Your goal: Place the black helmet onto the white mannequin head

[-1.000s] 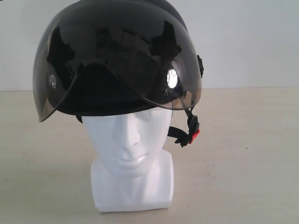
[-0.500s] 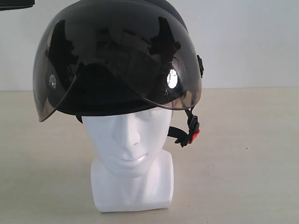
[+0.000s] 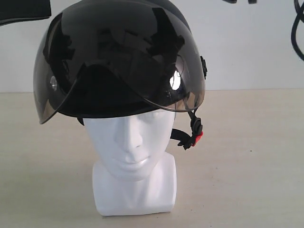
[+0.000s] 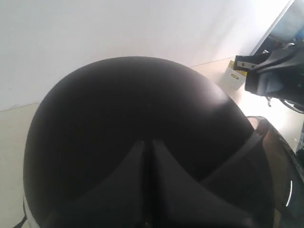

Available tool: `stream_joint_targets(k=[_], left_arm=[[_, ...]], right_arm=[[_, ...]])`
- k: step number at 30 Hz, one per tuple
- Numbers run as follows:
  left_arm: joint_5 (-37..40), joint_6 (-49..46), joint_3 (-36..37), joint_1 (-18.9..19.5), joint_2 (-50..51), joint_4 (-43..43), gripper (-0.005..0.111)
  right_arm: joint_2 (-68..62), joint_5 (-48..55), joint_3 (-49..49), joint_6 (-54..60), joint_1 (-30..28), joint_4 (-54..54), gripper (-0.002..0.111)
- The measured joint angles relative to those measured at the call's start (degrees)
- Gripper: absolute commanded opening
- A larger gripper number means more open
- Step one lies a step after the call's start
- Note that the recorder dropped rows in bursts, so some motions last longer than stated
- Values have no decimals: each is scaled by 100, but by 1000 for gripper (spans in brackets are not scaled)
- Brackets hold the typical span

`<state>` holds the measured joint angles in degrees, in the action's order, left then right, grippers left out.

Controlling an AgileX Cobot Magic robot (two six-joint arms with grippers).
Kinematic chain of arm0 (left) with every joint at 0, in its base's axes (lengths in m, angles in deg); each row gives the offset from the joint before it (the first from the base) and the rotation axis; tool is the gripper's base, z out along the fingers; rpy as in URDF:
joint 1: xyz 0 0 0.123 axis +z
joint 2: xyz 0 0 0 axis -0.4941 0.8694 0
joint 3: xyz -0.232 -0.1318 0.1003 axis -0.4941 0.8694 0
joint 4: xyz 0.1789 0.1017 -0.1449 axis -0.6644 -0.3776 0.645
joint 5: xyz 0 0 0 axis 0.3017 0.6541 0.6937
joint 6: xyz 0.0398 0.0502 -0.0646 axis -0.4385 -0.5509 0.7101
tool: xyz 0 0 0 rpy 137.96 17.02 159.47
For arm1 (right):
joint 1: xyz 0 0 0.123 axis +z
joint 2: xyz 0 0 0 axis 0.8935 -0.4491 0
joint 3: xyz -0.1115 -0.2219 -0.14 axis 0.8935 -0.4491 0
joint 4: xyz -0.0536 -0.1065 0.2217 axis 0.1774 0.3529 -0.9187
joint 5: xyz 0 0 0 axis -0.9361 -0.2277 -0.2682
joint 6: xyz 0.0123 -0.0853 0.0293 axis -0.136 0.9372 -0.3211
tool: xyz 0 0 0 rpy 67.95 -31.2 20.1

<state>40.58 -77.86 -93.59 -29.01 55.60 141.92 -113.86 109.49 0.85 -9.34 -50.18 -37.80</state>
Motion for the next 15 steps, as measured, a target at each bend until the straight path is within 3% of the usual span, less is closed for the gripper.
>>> stream_joint_targets(k=[5, 15], left_arm=[[-24, -279, 0, -196, 83, 101, 4], [62, -354, 0, -208, 150, 146, 4]], right_arm=[[-8, -96, 0, -14, 265, 392, 0], [-8, -242, 0, -208, 280, 597, 0]])
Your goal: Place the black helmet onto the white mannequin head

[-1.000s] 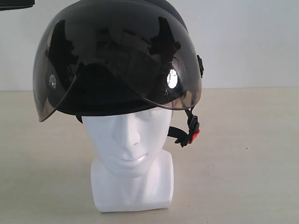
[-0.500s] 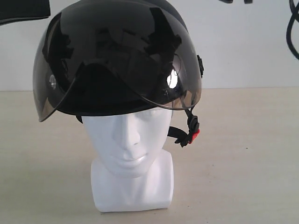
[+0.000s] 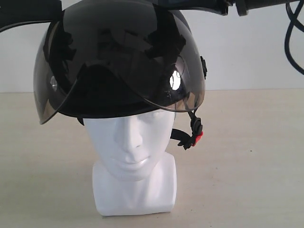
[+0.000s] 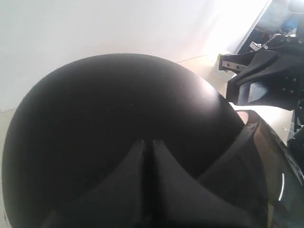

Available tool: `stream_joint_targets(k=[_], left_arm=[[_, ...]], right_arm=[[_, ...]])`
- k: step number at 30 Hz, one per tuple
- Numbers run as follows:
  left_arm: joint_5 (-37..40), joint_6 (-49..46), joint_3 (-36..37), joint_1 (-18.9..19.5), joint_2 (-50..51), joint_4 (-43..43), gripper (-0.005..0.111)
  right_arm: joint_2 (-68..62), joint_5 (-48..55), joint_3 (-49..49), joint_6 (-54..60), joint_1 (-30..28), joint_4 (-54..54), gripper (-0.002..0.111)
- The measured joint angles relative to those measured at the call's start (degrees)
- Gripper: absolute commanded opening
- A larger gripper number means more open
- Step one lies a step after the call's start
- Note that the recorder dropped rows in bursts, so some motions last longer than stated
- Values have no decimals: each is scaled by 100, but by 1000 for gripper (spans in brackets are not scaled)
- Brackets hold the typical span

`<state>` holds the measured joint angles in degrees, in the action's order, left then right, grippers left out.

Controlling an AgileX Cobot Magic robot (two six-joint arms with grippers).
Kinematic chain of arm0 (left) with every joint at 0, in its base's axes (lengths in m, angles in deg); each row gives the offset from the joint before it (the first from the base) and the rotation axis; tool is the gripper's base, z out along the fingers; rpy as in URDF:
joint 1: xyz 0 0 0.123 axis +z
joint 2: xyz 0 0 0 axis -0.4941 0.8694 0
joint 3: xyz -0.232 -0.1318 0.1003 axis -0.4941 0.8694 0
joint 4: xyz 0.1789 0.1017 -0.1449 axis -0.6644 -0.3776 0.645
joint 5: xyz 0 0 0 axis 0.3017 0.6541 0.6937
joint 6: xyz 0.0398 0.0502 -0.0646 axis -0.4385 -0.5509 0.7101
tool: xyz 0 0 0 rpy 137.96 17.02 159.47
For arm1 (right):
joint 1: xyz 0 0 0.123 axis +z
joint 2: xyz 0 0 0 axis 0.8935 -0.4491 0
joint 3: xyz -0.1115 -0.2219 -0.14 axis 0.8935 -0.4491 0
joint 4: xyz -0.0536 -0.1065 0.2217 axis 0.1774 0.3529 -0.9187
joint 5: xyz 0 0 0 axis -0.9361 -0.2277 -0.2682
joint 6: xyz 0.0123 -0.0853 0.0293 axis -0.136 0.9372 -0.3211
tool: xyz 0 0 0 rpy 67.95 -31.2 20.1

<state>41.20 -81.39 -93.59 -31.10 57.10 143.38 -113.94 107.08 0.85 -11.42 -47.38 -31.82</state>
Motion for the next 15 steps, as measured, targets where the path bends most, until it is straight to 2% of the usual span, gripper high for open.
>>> stream_joint_targets(k=[15], left_arm=[[539, 125, -46, 0, 0, -113, 4]], right_arm=[[34, 201, 43, -484, 0, 417, 0]])
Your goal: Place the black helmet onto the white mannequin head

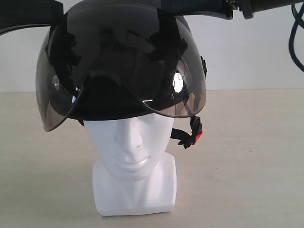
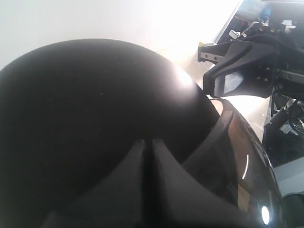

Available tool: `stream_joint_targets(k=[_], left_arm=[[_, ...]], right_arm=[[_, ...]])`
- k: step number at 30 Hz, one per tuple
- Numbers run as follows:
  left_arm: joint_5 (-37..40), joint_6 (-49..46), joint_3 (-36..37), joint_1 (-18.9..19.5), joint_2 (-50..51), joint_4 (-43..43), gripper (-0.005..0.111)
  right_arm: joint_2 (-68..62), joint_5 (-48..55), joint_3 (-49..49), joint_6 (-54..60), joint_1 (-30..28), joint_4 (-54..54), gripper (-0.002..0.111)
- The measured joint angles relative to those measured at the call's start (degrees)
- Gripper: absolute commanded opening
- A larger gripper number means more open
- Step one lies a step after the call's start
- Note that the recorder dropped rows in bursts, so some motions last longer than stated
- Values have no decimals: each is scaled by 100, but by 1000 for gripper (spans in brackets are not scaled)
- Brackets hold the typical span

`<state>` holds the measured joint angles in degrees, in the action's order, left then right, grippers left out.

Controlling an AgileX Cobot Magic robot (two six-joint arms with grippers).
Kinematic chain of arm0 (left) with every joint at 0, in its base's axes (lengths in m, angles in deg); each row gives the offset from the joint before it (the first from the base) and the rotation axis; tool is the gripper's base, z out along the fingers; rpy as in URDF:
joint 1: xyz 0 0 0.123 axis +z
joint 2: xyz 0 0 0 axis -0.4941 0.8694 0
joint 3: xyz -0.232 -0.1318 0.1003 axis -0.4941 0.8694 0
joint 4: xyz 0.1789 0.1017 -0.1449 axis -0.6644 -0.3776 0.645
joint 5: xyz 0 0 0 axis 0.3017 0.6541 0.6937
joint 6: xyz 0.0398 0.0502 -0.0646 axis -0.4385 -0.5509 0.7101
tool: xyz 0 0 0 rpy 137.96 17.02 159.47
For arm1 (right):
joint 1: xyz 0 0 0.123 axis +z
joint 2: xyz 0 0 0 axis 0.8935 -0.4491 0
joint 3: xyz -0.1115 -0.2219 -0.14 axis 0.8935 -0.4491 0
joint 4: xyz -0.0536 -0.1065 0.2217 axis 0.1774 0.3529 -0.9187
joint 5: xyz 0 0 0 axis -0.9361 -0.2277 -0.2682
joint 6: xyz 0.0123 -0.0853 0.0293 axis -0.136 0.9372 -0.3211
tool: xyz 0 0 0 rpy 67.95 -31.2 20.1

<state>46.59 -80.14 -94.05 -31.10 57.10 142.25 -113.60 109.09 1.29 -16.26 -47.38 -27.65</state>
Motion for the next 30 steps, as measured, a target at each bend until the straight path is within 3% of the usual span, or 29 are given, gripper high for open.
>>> stream_joint_targets(k=[30], left_arm=[[272, 114, -24, 0, -10, -215, 4]], right_arm=[[129, 116, -635, -177, -46, -343, 0]])
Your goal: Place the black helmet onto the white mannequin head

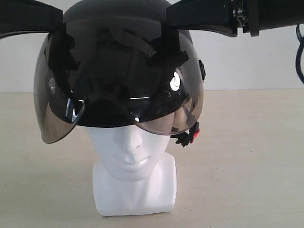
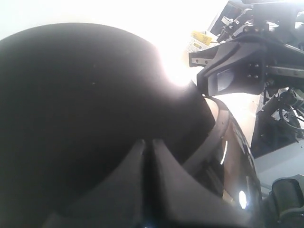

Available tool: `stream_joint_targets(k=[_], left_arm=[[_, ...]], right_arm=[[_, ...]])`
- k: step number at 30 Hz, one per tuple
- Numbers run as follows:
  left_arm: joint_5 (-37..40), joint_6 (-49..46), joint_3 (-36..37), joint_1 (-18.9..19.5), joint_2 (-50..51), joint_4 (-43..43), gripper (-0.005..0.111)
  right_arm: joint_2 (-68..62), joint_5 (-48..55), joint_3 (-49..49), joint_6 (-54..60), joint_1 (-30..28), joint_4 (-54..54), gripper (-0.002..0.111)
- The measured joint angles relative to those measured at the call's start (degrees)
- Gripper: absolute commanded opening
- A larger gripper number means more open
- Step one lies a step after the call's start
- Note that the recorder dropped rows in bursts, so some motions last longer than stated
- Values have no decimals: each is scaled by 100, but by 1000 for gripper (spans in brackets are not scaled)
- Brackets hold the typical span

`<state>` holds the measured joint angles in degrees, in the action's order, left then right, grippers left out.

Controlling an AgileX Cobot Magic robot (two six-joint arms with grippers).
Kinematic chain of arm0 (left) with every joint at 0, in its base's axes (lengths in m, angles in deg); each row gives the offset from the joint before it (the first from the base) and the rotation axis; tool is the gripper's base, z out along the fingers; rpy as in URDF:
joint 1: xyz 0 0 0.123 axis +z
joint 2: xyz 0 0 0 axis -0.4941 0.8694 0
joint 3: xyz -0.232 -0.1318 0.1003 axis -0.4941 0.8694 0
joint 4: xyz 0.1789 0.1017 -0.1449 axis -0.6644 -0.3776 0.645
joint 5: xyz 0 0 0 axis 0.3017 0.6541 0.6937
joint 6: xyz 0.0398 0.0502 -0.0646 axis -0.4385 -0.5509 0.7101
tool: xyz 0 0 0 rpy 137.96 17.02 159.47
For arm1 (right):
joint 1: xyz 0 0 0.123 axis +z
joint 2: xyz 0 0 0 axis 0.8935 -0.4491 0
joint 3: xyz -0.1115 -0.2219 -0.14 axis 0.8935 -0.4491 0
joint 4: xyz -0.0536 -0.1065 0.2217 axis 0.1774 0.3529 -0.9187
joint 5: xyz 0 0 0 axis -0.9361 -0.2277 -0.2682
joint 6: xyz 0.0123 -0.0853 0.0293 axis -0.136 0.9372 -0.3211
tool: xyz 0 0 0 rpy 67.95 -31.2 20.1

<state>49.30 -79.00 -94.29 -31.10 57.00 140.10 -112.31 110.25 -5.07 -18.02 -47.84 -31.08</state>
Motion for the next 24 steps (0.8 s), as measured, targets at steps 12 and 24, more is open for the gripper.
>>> stream_joint_targets(k=[12, 24], left_arm=[[-34, 81, 0, 0, 0, -22, 4], [126, 211, 0, 0, -10, 100, 4]], right_arm=[[8, 103, -10, -90, 0, 122, 0], [13, 103, -96, 602, 0, -316, 0]])
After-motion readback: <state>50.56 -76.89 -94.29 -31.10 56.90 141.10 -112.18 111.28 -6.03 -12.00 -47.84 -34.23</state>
